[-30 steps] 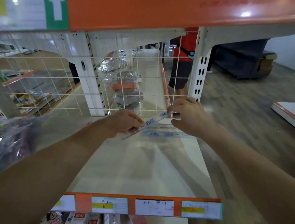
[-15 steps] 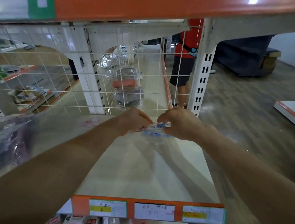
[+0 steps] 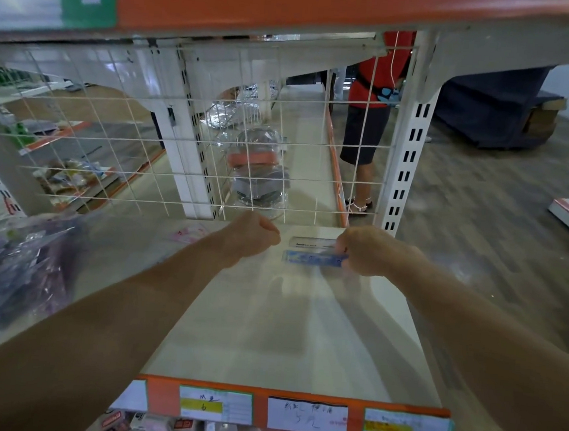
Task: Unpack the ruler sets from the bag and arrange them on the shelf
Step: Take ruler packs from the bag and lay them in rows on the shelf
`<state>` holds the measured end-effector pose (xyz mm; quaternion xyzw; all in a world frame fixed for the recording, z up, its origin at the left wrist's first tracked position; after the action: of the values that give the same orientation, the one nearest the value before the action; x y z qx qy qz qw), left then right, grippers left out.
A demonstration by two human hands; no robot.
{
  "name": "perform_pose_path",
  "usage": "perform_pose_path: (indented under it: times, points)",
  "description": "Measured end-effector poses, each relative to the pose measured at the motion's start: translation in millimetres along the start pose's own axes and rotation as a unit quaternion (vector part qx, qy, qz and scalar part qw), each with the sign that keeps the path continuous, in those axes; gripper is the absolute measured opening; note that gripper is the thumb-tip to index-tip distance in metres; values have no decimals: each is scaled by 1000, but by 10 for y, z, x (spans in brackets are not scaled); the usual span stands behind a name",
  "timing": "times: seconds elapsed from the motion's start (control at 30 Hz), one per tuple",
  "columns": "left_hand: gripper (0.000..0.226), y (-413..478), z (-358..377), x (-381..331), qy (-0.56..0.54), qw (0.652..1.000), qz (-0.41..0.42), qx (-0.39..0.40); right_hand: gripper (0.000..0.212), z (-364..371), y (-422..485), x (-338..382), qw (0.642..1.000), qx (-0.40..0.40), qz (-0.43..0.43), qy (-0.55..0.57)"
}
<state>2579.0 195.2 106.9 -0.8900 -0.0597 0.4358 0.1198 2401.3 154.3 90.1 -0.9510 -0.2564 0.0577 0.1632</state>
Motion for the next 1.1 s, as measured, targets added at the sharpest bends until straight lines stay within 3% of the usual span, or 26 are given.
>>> perform_pose_path:
  times: [0.53, 0.73, 0.87, 1.03, 1.1]
  points:
    - [8, -182, -225, 47, 6, 1000, 6, -10, 31, -97, 44, 299, 999, -28, -18, -15]
    - [10, -378, -539, 167, 5, 1000, 13, -24, 33, -436, -41, 914, 996, -66, -67, -1]
    - [10, -599, -851, 344, 76, 996, -8, -41, 32, -635, -52, 1475, 990, -96, -98, -32]
    - [6, -944, -1382, 723, 48, 996, -19, -68, 30, -739, 41, 2148, 984, -95, -135, -67]
    - [18, -1083, -1622, 919, 55, 994, -44, -82, 29, -762, 89, 2378, 983, -81, -158, -44]
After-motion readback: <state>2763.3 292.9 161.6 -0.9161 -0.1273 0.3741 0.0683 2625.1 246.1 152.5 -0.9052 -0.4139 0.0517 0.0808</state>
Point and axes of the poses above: each hand's wrist, its own y-axis towards the middle knuckle, its own z-axis out of the palm, x = y × z, the point moved 5 cm from there along y, towards the middle knuckle, and after that the axes turned 10 degrees about x, right-handed, at the moved point
